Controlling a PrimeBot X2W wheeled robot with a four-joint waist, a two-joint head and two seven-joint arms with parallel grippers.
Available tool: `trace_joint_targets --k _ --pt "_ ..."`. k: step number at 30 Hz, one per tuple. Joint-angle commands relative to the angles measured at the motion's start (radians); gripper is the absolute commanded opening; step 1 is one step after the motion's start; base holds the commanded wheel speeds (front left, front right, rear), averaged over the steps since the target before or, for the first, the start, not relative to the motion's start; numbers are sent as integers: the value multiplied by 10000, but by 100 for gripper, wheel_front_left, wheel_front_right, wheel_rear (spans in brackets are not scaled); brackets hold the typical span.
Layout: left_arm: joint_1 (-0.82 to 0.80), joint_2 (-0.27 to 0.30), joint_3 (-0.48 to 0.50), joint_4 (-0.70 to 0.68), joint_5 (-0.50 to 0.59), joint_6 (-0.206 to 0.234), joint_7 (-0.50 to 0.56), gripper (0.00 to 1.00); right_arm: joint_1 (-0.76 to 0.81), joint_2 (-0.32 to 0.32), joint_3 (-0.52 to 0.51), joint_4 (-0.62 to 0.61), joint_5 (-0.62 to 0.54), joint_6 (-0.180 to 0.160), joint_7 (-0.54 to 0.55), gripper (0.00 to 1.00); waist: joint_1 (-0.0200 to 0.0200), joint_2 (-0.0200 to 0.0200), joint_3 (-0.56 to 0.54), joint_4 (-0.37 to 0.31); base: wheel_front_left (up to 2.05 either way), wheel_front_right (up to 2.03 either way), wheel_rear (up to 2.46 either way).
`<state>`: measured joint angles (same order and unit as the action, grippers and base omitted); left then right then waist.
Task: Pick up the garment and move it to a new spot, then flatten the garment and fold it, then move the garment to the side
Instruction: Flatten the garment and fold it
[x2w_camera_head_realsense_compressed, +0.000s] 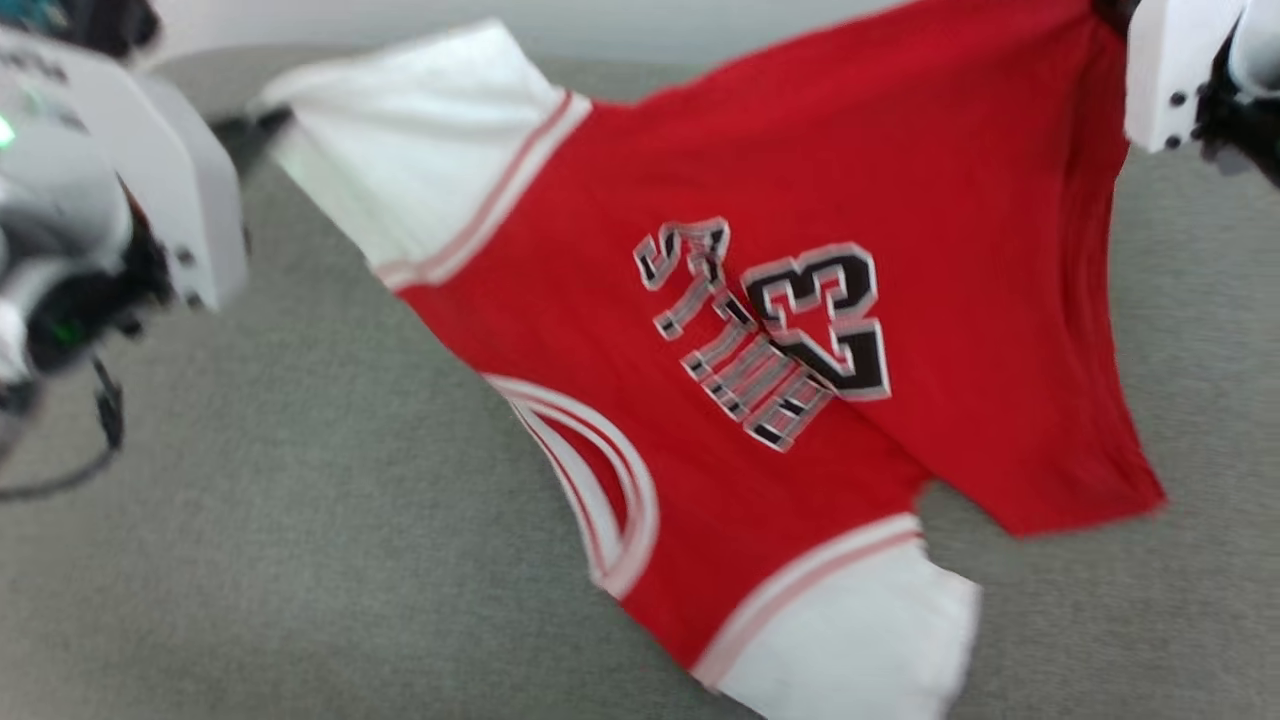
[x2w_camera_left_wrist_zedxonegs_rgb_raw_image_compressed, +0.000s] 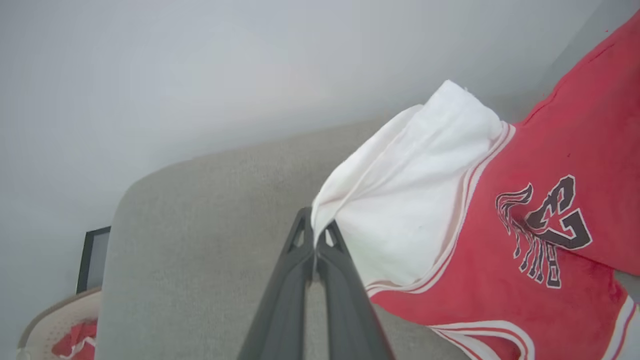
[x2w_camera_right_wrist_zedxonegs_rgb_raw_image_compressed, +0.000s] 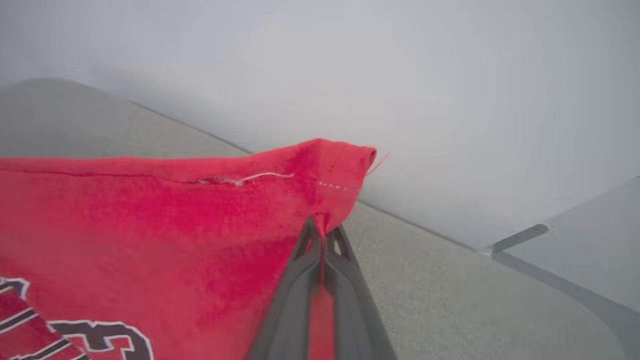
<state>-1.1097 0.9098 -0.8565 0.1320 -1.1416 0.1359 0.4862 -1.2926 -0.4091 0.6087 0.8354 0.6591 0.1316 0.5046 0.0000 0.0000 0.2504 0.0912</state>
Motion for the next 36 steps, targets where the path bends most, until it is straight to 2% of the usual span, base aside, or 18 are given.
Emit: trace_joint_targets --k 1,12,14,19,24,29,36 --pt "-388 -110 106 300 109 -136 4 0 -67 -82 -161 -241 -24 -19 -140 0 0 0 -554 -566 0 0 0" --pt "-2831 -981 287 2331 1146 -1176 -461 0 565 -430 -1721 -2444 -357 -19 171 0 0 0 -1029 -990 0 0 0" --pt "-3015 -1075 292 2558 1164 -1238 -480 0 654 -422 -1860 -2612 -418 -19 281 0 0 0 -1053 -1009 0 0 0" --pt "-4040 -1583 272 3817 1403 -1662 -520 0 998 -162 -2971 -3530 -964 -19 795 0 0 0 -960 -1100 0 0 0" --pt "-4872 -2065 251 4884 1699 -1953 -890 0 894 287 -3817 -3769 -1723 -19 832 0 0 0 -389 -1184 0 0 0" --pt "-5889 -2624 169 5962 2233 -2199 -1711 0 296 905 -4527 -3460 -2783 -19 117 0 0 0 693 -1319 0 0 0" --pt "-7683 -3379 162 7415 3103 -2350 -3576 0 -938 1667 -4980 -2635 -4349 -19 -2063 0 0 0 2275 -1478 0 0 0"
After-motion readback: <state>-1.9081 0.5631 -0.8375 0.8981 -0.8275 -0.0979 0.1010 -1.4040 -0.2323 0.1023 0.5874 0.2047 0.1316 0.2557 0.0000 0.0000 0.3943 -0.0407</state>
